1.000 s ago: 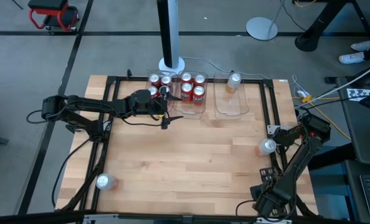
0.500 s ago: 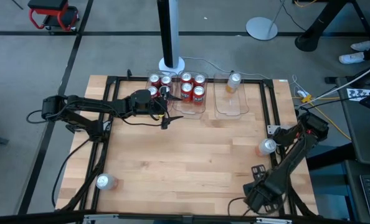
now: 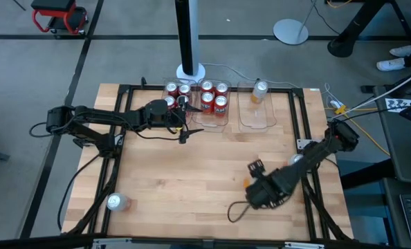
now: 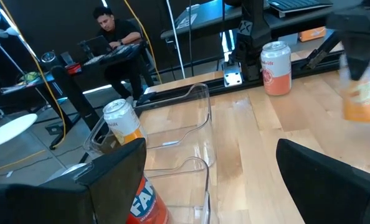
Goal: Sort soda cans
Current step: Put the bottom right white soda can into the right transparent bin
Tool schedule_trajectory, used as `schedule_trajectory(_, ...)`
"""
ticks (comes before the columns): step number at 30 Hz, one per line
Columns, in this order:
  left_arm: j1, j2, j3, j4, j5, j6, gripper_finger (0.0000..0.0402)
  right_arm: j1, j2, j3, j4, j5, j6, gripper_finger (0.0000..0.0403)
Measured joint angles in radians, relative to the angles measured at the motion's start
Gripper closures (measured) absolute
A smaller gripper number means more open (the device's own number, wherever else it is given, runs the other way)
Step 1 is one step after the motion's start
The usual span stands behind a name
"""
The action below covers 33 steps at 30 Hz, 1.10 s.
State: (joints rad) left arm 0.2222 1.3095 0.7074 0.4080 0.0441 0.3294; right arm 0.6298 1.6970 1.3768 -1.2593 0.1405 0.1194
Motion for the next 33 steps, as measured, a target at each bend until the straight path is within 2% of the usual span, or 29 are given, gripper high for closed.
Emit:
schedule_trajectory(6, 0.0, 0.0, 0.0, -0.001, 0.0, 0.0, 0.0054, -0.117, 0.0, 0.057, -0.116, 0.162, -0.197, 0.0107)
schedule_trajectory(13, 0.0, 0.0, 0.0, -0.002, 0.0, -0.006, 0.0054, -0.239, 0.0, 0.175, -0.299, 0.324, -0.343, 0.0103)
schedule_trajectory(19, 0.0, 0.0, 0.0, -0.005, 0.0, -0.011, 0.0054, -0.36, -0.005, 0.254, -0.309, 0.455, -0.496, 0.0105)
schedule_trajectory(33, 0.0, 0.0, 0.0, -0.01, 0.0, -0.015, 0.0054, -0.739, -0.006, 0.26, -0.312, 0.506, -0.726, 0.01)
